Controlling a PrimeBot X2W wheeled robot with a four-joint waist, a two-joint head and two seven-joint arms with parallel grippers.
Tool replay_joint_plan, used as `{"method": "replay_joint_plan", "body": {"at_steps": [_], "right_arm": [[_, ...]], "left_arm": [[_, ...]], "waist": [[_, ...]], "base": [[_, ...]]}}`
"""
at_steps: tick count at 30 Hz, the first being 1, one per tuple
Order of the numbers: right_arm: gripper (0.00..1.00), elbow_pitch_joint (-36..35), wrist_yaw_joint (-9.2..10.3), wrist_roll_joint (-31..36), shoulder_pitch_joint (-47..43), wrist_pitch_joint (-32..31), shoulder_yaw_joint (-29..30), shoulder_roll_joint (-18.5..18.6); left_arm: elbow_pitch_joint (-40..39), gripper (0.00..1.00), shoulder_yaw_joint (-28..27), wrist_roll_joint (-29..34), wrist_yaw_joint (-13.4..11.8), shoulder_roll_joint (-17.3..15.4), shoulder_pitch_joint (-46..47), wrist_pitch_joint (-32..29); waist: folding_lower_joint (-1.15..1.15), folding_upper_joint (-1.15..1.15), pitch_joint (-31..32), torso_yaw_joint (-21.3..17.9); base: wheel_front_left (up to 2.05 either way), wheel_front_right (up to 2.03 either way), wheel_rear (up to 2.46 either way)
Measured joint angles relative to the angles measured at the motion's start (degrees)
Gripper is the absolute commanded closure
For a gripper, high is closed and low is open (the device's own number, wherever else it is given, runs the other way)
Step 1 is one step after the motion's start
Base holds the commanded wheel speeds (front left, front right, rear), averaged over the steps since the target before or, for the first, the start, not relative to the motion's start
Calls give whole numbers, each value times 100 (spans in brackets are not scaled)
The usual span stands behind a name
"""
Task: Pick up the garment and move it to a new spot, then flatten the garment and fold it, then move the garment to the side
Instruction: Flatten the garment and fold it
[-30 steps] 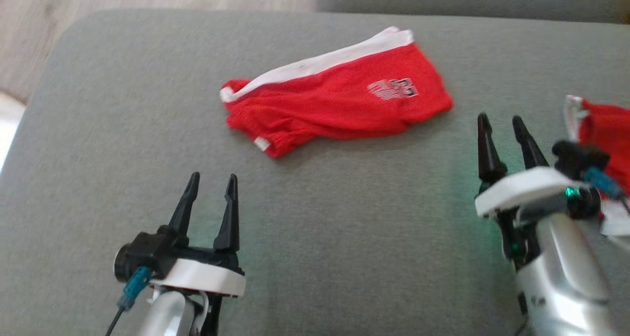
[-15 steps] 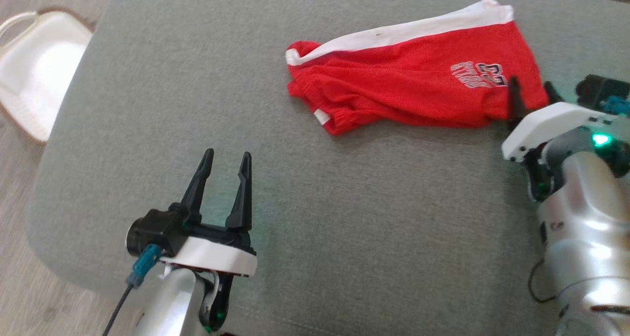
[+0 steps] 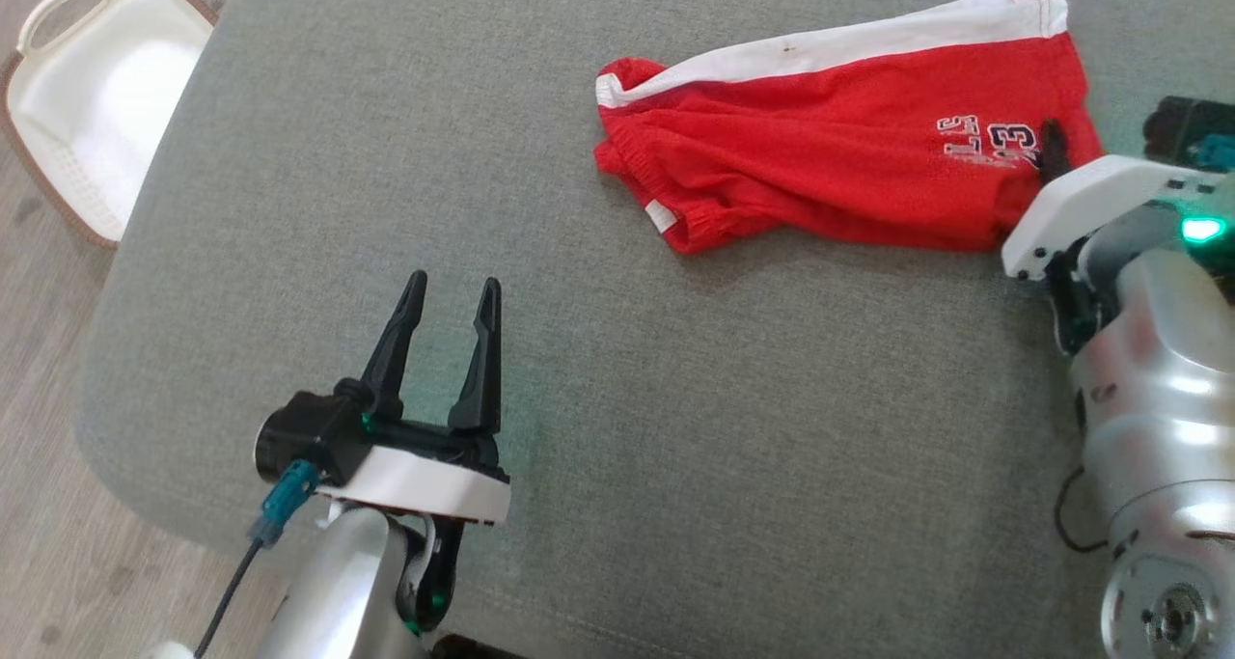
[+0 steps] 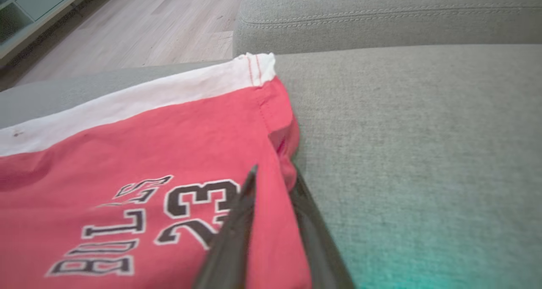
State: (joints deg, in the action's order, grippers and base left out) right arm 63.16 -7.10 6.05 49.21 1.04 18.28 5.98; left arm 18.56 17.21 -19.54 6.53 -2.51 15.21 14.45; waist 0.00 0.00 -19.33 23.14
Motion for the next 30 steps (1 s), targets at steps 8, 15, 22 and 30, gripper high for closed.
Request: {"method": "replay_joint_plan", "body": {"at_steps": [8, 15, 22, 30], "right_arm": [[100, 337, -1, -42, 40, 493, -63, -105], [100, 444, -1, -555, -357, 1036, -341, -182], [100, 230, -1, -1336, -1087, 1217, -837, -203], [100, -449, -1, -1986, -1978, 1277, -854, -243]], "left_arm": [[63, 0, 0, 0, -5, 5, -4, 0], [87, 0, -27, 18, -5, 5, -87, 0], [100, 0, -77, 97, -5, 2, -461, 0], [97, 0, 20, 127, -33, -2, -864, 0]], "waist": [[0, 0, 147, -199], [0, 0, 461, -519], [-1, 0, 884, -948], [-1, 0, 1346, -1426]], "base": [[0, 0, 0], [0, 0, 0], [0, 0, 0], [0, 0, 0]]}}
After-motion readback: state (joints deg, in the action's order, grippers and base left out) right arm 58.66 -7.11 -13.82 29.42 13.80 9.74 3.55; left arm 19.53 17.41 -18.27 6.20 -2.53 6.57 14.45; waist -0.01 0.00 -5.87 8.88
